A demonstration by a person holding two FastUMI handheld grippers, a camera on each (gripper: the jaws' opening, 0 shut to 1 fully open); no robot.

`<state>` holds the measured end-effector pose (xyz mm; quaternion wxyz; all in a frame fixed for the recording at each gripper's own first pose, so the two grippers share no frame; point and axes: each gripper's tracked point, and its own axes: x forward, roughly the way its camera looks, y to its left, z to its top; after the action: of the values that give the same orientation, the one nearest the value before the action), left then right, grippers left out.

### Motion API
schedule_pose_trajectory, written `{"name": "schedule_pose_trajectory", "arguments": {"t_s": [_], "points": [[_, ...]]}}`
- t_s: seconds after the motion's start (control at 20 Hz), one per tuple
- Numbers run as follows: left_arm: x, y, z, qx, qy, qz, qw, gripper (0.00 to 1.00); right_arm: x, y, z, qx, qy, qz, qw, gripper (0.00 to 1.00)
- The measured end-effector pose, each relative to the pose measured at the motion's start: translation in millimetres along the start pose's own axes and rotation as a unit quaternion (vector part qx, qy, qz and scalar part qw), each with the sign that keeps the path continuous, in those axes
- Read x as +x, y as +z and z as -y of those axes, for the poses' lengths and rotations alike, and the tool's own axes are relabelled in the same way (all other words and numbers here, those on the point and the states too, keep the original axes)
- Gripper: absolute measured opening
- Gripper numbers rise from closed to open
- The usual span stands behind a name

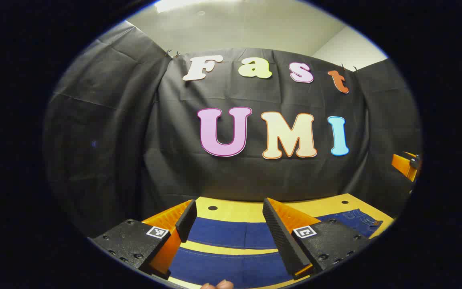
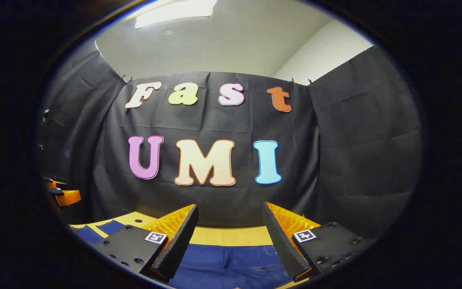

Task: Grasp the waist and the cuffs of the jeans and fold them to make the two legs overlap; first hold the waist and fold one-third of the jeans toward the cuffs, then hold the cuffs and fold the remaining one-third in the same direction to finish folding.

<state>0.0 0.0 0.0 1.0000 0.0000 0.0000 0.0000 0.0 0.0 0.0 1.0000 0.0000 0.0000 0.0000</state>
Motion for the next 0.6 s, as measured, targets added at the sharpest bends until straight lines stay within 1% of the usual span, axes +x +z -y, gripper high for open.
{"name": "schedule_pose_trajectory", "arguments": {"t_s": [0.15,0.2,0.55,0.6], "points": [[-3,1,-3,0.005,0.003,0.002,1.000,0.96,1,3,-2,0.002,0.004,0.001,1.000,0.98],[-3,2,-3,0.006,0.005,0.002,1.000,0.96,1,2,-2,0.002,0.005,0.000,1.000,1.00],[-3,3,-3,0.012,0.008,0.003,1.000,0.96,2,-1,-13,0.000,0.014,-0.004,1.000,1.00],[-1,3,-4,0.011,0.007,0.005,1.000,0.96,0,-3,-14,-0.001,0.014,-0.005,1.000,0.99]]}}
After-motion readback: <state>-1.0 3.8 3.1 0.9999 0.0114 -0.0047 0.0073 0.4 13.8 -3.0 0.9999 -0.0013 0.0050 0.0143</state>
